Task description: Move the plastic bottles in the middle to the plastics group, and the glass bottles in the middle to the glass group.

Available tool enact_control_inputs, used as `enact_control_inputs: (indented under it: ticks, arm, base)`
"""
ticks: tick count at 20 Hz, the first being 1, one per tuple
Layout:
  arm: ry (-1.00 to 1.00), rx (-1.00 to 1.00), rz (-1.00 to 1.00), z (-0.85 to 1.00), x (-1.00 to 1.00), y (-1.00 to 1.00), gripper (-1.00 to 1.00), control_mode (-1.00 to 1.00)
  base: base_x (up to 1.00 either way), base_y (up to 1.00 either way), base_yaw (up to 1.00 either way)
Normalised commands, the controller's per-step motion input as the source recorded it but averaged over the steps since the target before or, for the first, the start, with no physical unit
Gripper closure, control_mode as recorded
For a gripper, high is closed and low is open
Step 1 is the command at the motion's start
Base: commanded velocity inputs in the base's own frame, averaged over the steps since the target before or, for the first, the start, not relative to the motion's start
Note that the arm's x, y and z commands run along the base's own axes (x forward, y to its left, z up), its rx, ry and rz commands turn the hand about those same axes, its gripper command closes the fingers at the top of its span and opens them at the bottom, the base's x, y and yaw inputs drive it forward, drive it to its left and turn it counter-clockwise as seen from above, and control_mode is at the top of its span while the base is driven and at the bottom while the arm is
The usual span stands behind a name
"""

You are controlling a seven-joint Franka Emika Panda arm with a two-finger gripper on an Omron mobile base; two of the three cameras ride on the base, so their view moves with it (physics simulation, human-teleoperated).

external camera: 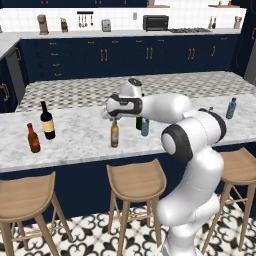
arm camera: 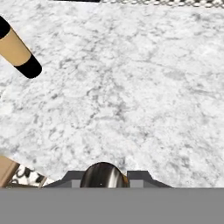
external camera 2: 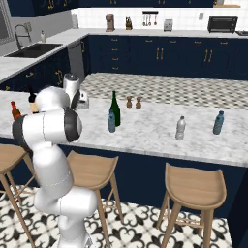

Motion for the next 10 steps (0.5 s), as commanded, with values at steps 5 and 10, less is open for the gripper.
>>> enact_control_inputs:
  ticks: [5, 10]
  arm:
    - [0.02, 0.02, 0.0, 0.47, -0.45, -0.18, 1.0, -1.0]
    - [0.01, 0.12, 0.0, 0.2, -0.2, 0.73, 1.0, -1.0]
  base:
    - [0.0, 0.0, 0.0]
    - [0.0, 0.0, 0.0]
